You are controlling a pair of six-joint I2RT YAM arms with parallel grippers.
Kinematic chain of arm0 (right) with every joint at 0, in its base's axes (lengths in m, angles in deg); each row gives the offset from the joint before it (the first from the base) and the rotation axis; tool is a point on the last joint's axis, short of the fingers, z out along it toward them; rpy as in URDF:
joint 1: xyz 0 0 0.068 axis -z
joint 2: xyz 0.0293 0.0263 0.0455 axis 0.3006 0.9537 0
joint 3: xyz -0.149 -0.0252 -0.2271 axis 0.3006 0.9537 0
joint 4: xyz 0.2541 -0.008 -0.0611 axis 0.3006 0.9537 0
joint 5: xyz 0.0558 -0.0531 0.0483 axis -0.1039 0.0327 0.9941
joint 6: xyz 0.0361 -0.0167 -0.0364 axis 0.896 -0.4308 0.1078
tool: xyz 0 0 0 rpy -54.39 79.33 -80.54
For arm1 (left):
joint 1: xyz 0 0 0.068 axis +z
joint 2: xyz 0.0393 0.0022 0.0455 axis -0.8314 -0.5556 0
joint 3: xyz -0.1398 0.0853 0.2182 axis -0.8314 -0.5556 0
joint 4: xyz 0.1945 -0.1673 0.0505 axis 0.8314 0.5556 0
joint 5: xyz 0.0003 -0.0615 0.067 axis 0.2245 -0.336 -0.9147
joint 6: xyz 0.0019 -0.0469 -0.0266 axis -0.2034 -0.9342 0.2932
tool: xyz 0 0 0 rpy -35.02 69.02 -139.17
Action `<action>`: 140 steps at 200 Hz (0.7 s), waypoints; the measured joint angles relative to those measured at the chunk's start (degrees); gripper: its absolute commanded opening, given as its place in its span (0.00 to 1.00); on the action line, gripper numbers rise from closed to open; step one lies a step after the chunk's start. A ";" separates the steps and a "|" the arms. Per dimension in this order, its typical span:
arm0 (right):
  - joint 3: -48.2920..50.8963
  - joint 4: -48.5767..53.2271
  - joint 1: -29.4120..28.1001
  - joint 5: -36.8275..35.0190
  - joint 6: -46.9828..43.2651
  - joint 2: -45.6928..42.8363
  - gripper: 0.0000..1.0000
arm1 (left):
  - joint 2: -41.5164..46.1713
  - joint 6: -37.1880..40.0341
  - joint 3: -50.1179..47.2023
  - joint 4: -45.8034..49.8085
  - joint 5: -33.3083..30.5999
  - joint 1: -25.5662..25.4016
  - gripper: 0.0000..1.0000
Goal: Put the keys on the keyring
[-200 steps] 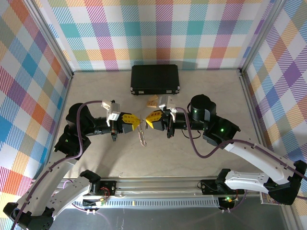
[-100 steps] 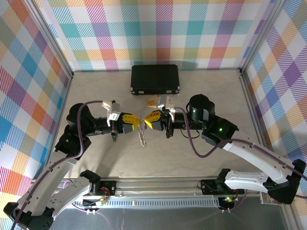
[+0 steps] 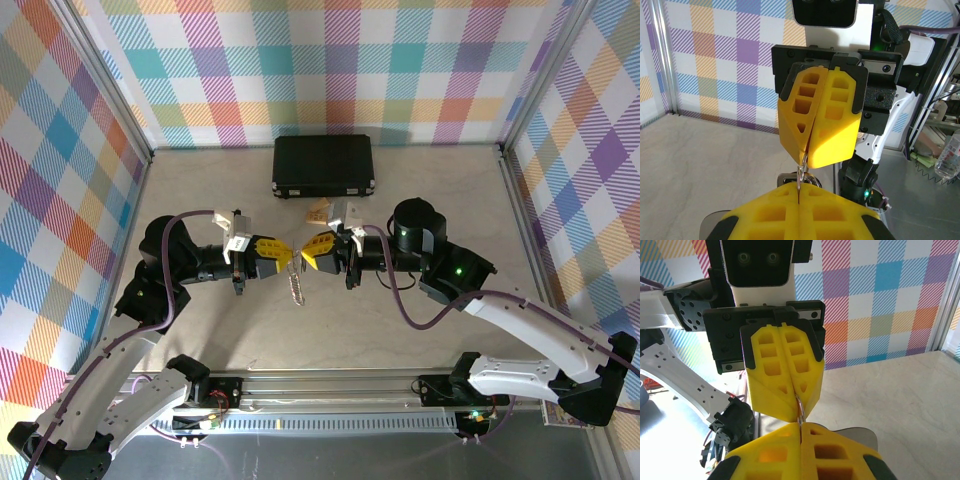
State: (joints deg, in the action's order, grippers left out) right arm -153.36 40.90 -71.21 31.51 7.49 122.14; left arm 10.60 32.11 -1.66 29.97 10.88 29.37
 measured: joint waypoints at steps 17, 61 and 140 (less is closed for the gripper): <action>0.15 -0.04 0.00 -0.20 0.02 -0.26 0.00 | 0.00 -0.02 0.02 0.00 0.00 0.00 0.00; 0.57 -0.44 0.00 -0.42 0.17 -0.76 0.00 | 0.00 -0.02 0.02 0.00 0.00 0.00 0.00; 0.63 -0.85 0.00 -0.42 0.20 -0.76 0.00 | 0.00 -0.02 0.02 0.00 0.00 0.00 0.00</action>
State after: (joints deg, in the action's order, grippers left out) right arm -152.73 40.05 -71.21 31.09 7.68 121.37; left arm 10.60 32.09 -1.64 29.97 10.88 29.37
